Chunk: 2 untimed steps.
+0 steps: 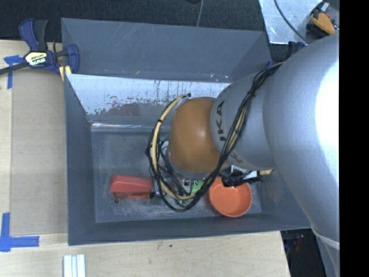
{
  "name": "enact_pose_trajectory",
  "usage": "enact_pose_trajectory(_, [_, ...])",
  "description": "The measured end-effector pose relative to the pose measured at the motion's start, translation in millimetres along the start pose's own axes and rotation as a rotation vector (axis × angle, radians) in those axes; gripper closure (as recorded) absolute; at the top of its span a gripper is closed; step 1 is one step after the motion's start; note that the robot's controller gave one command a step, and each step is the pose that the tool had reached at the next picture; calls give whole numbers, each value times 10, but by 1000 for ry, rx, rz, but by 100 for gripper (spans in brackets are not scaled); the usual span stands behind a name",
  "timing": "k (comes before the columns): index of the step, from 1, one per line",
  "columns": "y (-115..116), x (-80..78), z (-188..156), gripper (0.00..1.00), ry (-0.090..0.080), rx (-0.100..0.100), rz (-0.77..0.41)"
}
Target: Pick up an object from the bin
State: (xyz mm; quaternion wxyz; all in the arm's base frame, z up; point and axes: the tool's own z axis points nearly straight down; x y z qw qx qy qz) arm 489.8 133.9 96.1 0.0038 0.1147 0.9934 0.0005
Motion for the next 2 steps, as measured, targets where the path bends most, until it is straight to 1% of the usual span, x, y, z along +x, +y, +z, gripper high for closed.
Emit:
enact_pose_trajectory(1, [7, -19, -353, 100, -6, -3, -1])
enact_pose_trajectory(2, [6, -27, -550, 100, -8, -4, -2])
